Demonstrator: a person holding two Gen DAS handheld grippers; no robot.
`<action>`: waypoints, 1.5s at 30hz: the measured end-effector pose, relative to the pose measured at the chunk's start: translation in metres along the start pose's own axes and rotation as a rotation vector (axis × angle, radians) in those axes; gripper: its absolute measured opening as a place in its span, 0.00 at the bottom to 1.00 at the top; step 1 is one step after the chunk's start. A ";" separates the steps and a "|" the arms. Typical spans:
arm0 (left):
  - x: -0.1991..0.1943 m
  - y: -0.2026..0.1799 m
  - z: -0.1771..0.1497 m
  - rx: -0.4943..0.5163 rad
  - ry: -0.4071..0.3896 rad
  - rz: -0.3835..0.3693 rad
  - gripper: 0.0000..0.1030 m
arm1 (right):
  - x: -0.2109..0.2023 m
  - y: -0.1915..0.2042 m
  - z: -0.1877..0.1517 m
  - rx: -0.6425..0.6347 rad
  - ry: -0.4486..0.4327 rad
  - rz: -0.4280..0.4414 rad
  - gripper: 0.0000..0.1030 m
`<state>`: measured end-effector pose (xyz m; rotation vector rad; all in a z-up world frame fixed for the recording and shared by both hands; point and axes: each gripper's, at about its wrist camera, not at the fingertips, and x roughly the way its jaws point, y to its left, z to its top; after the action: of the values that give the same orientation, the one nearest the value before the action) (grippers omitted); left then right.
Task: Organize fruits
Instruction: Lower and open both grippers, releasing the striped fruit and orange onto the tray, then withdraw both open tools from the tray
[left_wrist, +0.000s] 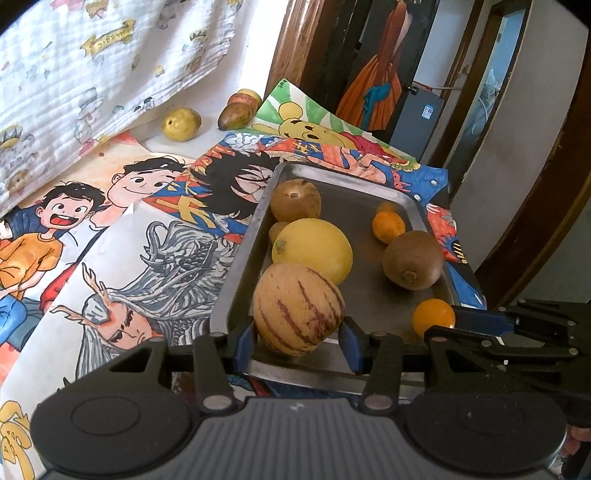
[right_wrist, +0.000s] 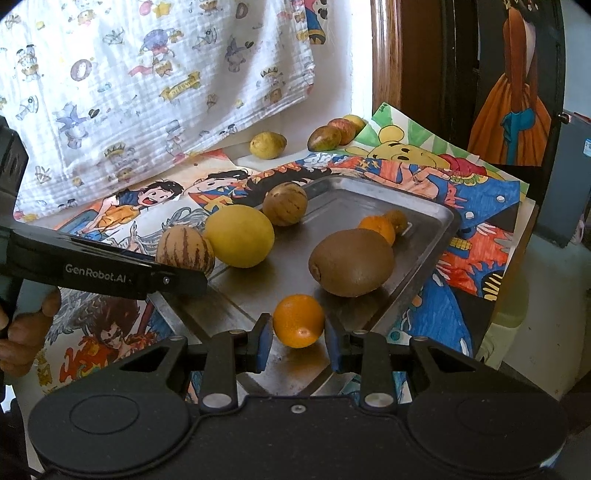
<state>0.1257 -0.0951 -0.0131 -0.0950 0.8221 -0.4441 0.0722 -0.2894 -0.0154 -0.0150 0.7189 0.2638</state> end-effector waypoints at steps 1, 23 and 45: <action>0.000 -0.001 0.000 0.003 0.001 0.000 0.52 | 0.000 0.000 0.000 0.000 0.002 -0.002 0.32; -0.012 -0.001 -0.004 -0.011 -0.013 -0.019 0.54 | -0.001 -0.001 -0.005 0.014 0.007 -0.007 0.33; -0.068 0.014 -0.030 -0.039 -0.162 0.070 1.00 | -0.042 0.024 -0.008 0.056 -0.002 -0.018 0.89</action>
<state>0.0685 -0.0511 0.0100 -0.1358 0.6726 -0.3499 0.0308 -0.2773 0.0080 0.0320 0.7231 0.2258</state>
